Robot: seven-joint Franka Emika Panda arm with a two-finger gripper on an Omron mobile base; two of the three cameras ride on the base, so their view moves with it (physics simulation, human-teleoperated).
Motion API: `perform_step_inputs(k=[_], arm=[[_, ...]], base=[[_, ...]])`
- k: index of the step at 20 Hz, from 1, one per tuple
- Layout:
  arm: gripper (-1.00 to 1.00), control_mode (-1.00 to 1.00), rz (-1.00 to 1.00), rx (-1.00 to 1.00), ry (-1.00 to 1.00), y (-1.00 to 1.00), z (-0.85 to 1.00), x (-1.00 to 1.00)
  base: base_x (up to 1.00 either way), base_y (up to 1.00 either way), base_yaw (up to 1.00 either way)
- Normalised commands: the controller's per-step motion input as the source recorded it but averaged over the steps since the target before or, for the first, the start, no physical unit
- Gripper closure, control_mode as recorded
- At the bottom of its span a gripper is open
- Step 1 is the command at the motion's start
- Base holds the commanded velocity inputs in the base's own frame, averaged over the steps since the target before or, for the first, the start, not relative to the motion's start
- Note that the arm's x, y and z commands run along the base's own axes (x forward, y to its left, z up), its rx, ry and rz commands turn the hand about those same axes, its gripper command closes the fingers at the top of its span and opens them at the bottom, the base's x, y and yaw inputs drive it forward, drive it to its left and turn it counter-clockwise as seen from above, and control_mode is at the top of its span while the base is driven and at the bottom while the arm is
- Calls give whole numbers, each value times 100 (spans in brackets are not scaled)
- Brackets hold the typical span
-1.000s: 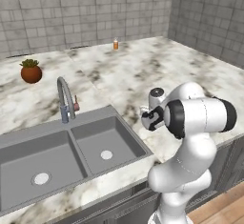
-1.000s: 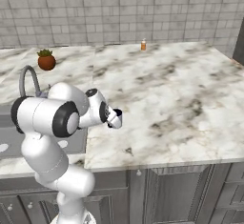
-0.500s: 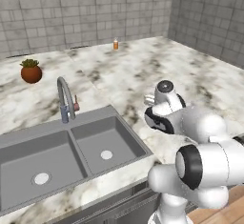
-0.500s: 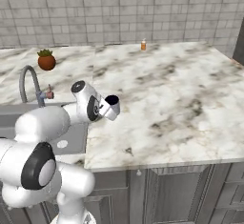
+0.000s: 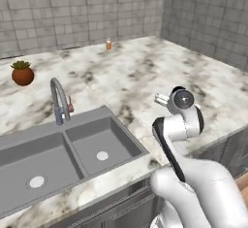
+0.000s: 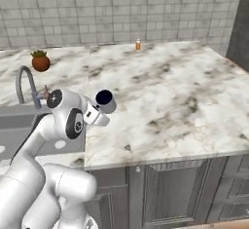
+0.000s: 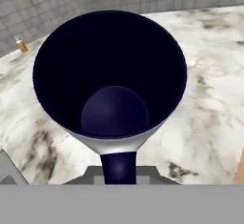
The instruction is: Move the mug from next to the sink to the open cabinet. Then, move the bowl with the apple to the fridge to clear the area for faucet cleaning.
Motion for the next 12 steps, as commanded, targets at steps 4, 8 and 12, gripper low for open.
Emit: perform_step_inputs(k=[4, 8, 12], arm=[[100, 100, 0, 0, 0, 0, 0, 0], [100, 100, 0, 0, 0, 0, 0, 0], [100, 100, 0, 0, 0, 0, 0, 0]], base=[[-100, -1, -66], [-100, 0, -72], [-90, 0, -77]])
